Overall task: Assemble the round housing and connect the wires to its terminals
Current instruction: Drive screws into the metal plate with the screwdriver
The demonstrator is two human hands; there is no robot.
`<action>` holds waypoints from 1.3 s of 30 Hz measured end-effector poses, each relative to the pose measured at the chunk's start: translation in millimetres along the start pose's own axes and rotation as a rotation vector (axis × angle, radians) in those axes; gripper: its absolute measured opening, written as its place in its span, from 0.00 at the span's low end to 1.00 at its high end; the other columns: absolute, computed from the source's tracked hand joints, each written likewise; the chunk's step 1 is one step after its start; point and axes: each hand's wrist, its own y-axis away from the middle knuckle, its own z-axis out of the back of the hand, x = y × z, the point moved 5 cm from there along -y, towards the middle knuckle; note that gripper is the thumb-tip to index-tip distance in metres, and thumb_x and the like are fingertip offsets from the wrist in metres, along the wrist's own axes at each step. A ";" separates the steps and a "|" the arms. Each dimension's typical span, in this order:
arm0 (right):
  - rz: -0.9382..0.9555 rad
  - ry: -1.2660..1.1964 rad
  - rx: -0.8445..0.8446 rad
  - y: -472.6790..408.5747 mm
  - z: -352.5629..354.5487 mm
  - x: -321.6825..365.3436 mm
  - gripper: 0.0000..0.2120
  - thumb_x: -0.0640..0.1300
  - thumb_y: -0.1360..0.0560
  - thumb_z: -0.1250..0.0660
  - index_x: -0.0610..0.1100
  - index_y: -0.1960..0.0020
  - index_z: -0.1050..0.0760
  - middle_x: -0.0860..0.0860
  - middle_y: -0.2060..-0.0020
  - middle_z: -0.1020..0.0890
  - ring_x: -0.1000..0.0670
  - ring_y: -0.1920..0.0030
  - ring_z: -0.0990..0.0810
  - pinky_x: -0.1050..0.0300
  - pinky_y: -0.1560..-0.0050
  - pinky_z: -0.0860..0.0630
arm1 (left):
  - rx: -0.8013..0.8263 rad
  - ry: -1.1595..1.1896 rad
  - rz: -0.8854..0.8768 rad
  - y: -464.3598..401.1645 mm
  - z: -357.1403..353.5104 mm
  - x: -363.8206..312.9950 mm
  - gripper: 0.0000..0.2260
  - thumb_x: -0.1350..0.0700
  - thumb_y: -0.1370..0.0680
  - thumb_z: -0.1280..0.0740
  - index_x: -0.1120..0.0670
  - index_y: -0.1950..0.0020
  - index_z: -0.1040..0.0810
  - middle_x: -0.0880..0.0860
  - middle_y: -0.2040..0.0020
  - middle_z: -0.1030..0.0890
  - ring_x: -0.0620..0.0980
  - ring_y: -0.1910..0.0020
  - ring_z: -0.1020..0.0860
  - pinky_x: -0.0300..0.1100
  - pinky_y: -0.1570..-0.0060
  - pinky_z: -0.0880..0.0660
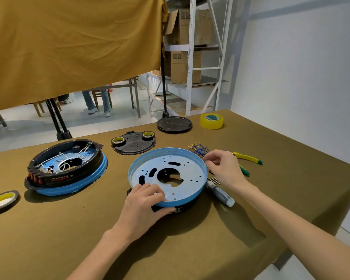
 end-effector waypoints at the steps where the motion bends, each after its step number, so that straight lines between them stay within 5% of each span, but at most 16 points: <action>1: -0.010 -0.037 -0.049 -1.1 3.3 0.9 0.07 0.36 0.22 0.31 0.45 0.50 0.16 0.53 0.58 0.15 0.55 0.58 0.18 0.60 0.58 0.20 | -0.012 0.028 0.018 -1.5 1.1 0.7 0.15 0.37 0.26 0.30 0.48 0.58 0.18 0.42 0.55 0.19 0.42 0.57 0.24 0.39 0.57 0.25; 8: -0.045 -0.218 -0.237 0.6 6.7 3.6 0.05 0.36 0.21 0.30 0.45 0.50 0.20 0.50 0.59 0.17 0.53 0.59 0.17 0.60 0.58 0.20 | -0.285 0.456 0.306 -32.4 36.3 18.1 0.12 0.42 0.25 0.25 0.50 0.50 0.16 0.42 0.52 0.17 0.47 0.51 0.18 0.40 0.58 0.19; 13: -0.048 -0.283 -0.152 1.3 -18.7 17.3 0.06 0.36 0.22 0.28 0.47 0.53 0.21 0.49 0.62 0.16 0.50 0.63 0.17 0.59 0.62 0.19 | -0.522 0.829 0.736 -46.4 70.0 39.4 0.11 0.40 0.27 0.26 0.46 0.56 0.15 0.51 0.60 0.14 0.53 0.62 0.15 0.40 0.67 0.19; 17: -0.052 -0.292 -0.041 1.3 -41.0 23.5 0.07 0.35 0.24 0.28 0.45 0.55 0.20 0.49 0.66 0.15 0.52 0.67 0.16 0.56 0.62 0.17 | -0.547 1.058 0.992 -42.2 74.8 47.5 0.11 0.45 0.24 0.26 0.53 0.54 0.14 0.57 0.55 0.12 0.59 0.53 0.14 0.50 0.56 0.16; 21: -0.056 -0.264 -0.006 10.1 -53.2 18.4 0.08 0.35 0.24 0.27 0.48 0.56 0.19 0.50 0.64 0.14 0.54 0.64 0.13 0.58 0.60 0.15 | -0.587 1.275 1.219 -27.5 68.5 56.6 0.15 0.45 0.22 0.27 0.57 0.46 0.15 0.56 0.52 0.12 0.55 0.55 0.13 0.47 0.63 0.16; 25: -0.058 -0.235 -0.032 11.7 -49.2 13.9 0.06 0.37 0.24 0.26 0.48 0.55 0.17 0.52 0.66 0.15 0.54 0.64 0.14 0.52 0.58 0.15 | -0.526 1.498 1.507 0.0 47.8 74.1 0.17 0.45 0.23 0.26 0.57 0.44 0.16 0.60 0.53 0.12 0.62 0.50 0.15 0.58 0.57 0.18; 28: -0.038 -0.182 -0.024 14.1 -49.1 17.3 0.08 0.39 0.24 0.25 0.51 0.56 0.19 0.54 0.65 0.15 0.55 0.63 0.16 0.53 0.59 0.16 | -0.464 1.514 1.636 22.8 34.7 81.5 0.15 0.48 0.22 0.28 0.59 0.46 0.17 0.62 0.57 0.13 0.62 0.55 0.15 0.57 0.63 0.18; 31: -0.015 -0.120 -0.064 15.6 -50.0 21.0 0.07 0.42 0.24 0.26 0.52 0.55 0.20 0.58 0.61 0.16 0.58 0.59 0.18 0.58 0.57 0.19 | -0.412 1.394 1.634 44.8 19.3 84.4 0.12 0.53 0.20 0.29 0.59 0.42 0.18 0.60 0.51 0.12 0.58 0.49 0.15 0.55 0.49 0.18; 35: 0.038 -0.003 -0.108 18.1 -51.9 25.4 0.04 0.41 0.23 0.26 0.50 0.54 0.19 0.59 0.61 0.17 0.59 0.58 0.19 0.61 0.56 0.22 | -0.269 0.970 1.514 53.9 16.2 86.8 0.11 0.53 0.15 0.37 0.59 0.49 0.20 0.57 0.56 0.13 0.51 0.53 0.18 0.44 0.60 0.25; 39: 0.041 -0.018 -0.116 13.5 -52.9 28.0 0.07 0.39 0.23 0.27 0.50 0.54 0.21 0.58 0.61 0.18 0.60 0.58 0.20 0.70 0.59 0.27 | -0.151 0.801 1.377 44.8 25.9 88.1 0.16 0.51 0.14 0.41 0.60 0.52 0.20 0.54 0.56 0.17 0.47 0.55 0.22 0.46 0.52 0.28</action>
